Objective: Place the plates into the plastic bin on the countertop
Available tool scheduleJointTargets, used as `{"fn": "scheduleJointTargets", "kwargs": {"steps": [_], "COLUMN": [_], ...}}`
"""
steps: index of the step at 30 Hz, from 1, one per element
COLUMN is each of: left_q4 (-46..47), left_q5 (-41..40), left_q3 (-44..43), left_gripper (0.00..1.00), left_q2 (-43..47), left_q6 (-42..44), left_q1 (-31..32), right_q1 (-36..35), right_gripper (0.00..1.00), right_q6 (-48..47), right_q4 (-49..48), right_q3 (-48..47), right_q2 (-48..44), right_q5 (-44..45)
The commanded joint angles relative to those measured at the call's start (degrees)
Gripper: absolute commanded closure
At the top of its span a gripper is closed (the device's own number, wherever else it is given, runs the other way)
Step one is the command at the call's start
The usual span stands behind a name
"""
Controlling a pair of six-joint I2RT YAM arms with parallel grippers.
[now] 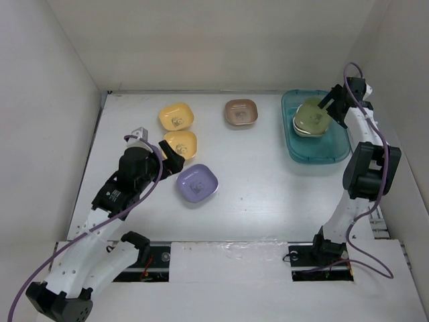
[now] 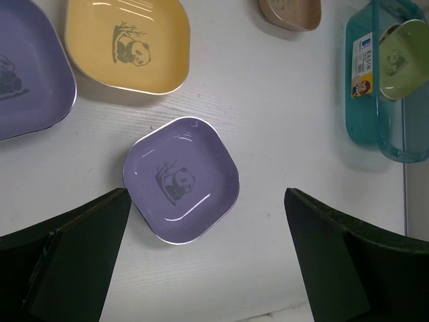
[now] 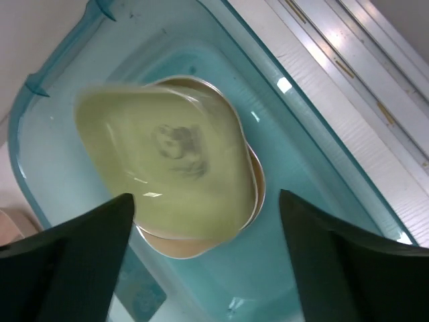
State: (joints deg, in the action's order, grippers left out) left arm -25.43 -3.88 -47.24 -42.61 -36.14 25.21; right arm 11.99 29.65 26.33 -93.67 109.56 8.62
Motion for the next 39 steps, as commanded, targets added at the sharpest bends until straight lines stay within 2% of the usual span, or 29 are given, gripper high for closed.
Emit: {"fn": "scheduleJointTargets", "kwargs": {"steps": [1, 9, 13, 17, 19, 24, 27, 32, 33, 34, 37, 38, 39], "left_q4": [2.23, 2.23, 2.23, 2.23, 1.53, -2.95, -6.38, -8.14, -8.14, -8.14, -8.14, -8.14, -8.14], "left_q5": [0.72, 0.72, 0.19, -2.09, -2.88, -11.73, -17.71, -19.24, -19.24, -19.24, -18.71, -18.71, -18.19], "left_q3": [0.57, 0.57, 0.57, 0.57, 0.57, -0.48, -1.18, -1.8, -1.8, -1.8, -1.8, -1.8, -1.8], "left_gripper": [0.0, 0.0, 0.0, 0.0, 0.0, 0.0, 0.0, 0.0, 0.0, 0.0, 0.0, 0.0, 0.0], "left_q2": [-0.45, -0.98, -0.98, -0.46, 0.25, 2.36, 3.59, 3.59, 3.59, 3.59, 3.59, 3.59, 3.59], "left_q6": [1.25, 1.25, 1.25, 0.2, -0.42, -5.42, -9.54, -10.71, -10.71, -10.71, -10.71, -10.18, -10.18], "left_q1": [0.19, 0.19, 0.19, 0.19, 0.19, 0.19, 0.19, 0.19, 0.19, 0.19, 0.19, 0.19, 0.19], "right_q1": [0.05, -2.66, -11.7, -27.67, -31.39, -45.43, -50.91, -57.16, -57.77, -58.48, -60.24, -60.85, -60.86], "right_gripper": [0.0, 0.0, 0.0, 0.0, 0.0, 0.03, 0.06, 0.07, 0.09, 0.17, 0.32, 0.47, 0.57], "right_q6": [-0.38, -1.69, -3.9, -5.3, -4.52, -5.04, -5.04, -3.37, -3.37, -2.85, -2.32, -2.32, -2.31], "right_q4": [-0.57, -2.32, -1.19, -1.89, -4.6, -12.69, -13.84, -14.98, -14.99, -13.51, -9.21, -8.67, -8.66], "right_q3": [-1.88, -0.12, 0.42, 3.83, 7.87, 18.41, 19.04, 19.05, 18.44, 17.82, 15.45, 14.84, 14.83], "right_q2": [-2.05, -8.65, -10.68, -11.3, -10.77, -9.02, -6.12, -2.34, -0.68, 0.3, 3.03, 3.64, 3.65], "right_q5": [0.08, -3.69, -5.97, -5.9, -8.26, -16.59, -14.35, -12.75, -12.75, -9.71, -4.6, -2.23, -1.34]}}
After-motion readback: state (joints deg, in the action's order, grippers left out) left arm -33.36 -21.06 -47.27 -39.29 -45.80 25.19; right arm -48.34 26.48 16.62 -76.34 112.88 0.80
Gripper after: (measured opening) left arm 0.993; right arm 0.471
